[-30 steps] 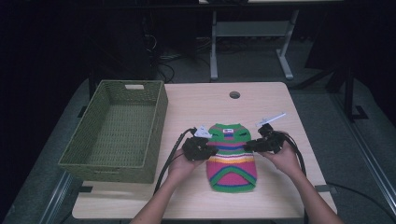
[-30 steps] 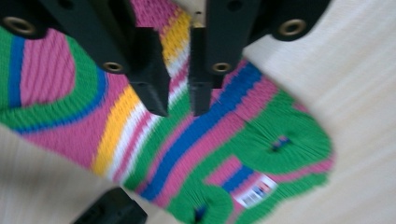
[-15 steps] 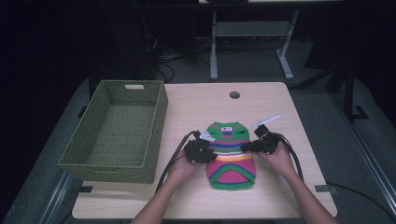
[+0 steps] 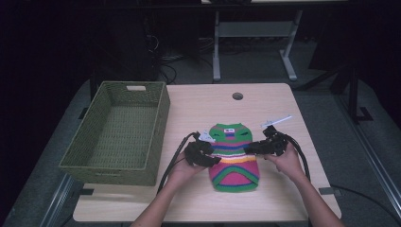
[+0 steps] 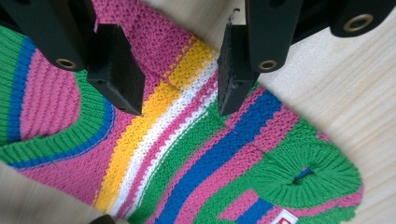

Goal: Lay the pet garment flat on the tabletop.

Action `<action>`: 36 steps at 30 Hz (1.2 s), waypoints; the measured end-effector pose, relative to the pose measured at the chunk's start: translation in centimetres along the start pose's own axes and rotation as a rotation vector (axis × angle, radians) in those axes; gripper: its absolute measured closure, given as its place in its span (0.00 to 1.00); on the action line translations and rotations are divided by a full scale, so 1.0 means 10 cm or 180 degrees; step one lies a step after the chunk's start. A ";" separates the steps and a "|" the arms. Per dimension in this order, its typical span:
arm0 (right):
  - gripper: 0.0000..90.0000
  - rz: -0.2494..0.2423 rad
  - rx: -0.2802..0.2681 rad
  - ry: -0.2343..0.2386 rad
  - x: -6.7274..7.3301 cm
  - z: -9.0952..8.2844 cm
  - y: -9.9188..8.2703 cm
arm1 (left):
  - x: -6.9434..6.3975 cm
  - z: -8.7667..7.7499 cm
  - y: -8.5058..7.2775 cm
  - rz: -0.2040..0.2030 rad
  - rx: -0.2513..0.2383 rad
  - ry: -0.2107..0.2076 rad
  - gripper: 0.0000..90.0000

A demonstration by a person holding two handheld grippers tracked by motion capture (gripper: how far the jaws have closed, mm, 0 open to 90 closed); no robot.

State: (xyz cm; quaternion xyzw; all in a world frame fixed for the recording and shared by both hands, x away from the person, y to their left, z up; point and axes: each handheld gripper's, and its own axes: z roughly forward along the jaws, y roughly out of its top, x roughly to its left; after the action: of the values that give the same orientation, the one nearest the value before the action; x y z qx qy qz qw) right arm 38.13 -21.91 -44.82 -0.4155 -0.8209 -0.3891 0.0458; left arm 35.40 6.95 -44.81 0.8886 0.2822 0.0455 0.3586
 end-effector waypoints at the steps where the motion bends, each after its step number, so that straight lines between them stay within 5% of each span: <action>1: 0.60 -0.0023 -0.0019 0.0017 0.00 -0.02 -0.01 | 0.01 -0.03 -0.01 -0.0053 -0.0072 -0.0035 0.56; 12: 0.54 -0.0066 -0.0126 0.0138 0.00 -0.15 -0.07 | 0.05 -0.18 -0.04 -0.0241 -0.0322 -0.0198 0.54; 18: 0.50 -0.0110 -0.0109 0.0172 0.01 -0.22 -0.14 | 0.01 -0.27 -0.07 -0.0207 -0.0431 -0.0262 0.50; 36: 0.44 -0.0171 -0.0147 0.0183 0.05 -0.33 -0.24 | -0.02 -0.32 -0.16 -0.0240 -0.0431 -0.0272 0.45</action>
State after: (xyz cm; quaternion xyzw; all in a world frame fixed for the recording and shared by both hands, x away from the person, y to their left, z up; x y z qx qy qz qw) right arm 35.22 -24.67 -43.76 -0.3828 -0.8209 -0.4209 0.0494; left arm 33.54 9.72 -43.47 0.8522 0.2962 0.0130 0.4310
